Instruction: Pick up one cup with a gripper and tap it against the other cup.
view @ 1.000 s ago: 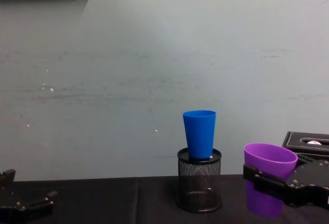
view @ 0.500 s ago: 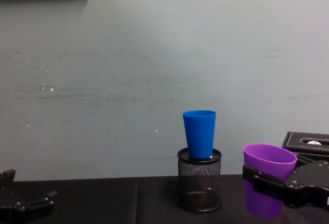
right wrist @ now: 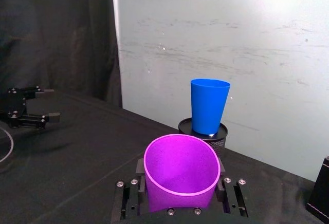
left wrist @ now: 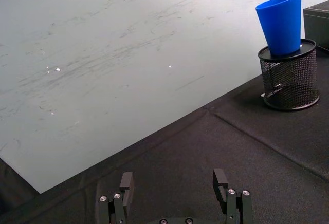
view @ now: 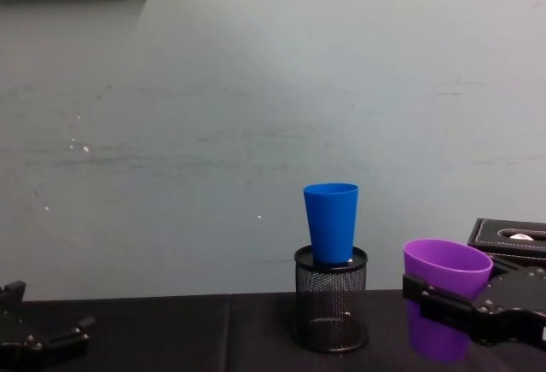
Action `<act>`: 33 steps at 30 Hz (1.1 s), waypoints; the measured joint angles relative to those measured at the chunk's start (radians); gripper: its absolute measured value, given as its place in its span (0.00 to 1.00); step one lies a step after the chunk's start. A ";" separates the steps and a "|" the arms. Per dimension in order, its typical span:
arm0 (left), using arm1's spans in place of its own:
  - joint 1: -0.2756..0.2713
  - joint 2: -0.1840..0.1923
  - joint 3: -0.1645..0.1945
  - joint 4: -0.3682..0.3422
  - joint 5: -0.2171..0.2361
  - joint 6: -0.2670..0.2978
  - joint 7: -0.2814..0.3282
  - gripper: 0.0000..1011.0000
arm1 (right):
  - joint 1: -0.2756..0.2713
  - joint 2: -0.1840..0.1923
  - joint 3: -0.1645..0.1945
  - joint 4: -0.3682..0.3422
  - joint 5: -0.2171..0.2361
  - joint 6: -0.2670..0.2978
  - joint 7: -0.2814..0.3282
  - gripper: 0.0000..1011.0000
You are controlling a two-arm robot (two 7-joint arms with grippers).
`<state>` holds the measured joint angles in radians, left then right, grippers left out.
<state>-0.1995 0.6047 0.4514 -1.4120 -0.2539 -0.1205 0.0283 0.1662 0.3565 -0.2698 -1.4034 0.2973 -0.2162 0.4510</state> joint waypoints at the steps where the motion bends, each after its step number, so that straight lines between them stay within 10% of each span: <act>1: 0.000 0.000 0.000 0.000 0.000 0.000 0.000 1.00 | 0.001 0.000 0.000 0.001 0.000 0.000 0.000 0.73; 33: 0.000 0.000 0.000 0.000 0.000 0.000 0.000 1.00 | 0.162 -0.111 -0.018 0.177 -0.057 -0.027 -0.057 0.73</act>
<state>-0.1995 0.6047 0.4514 -1.4120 -0.2539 -0.1206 0.0283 0.3286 0.2454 -0.2877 -1.2264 0.2403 -0.2433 0.3943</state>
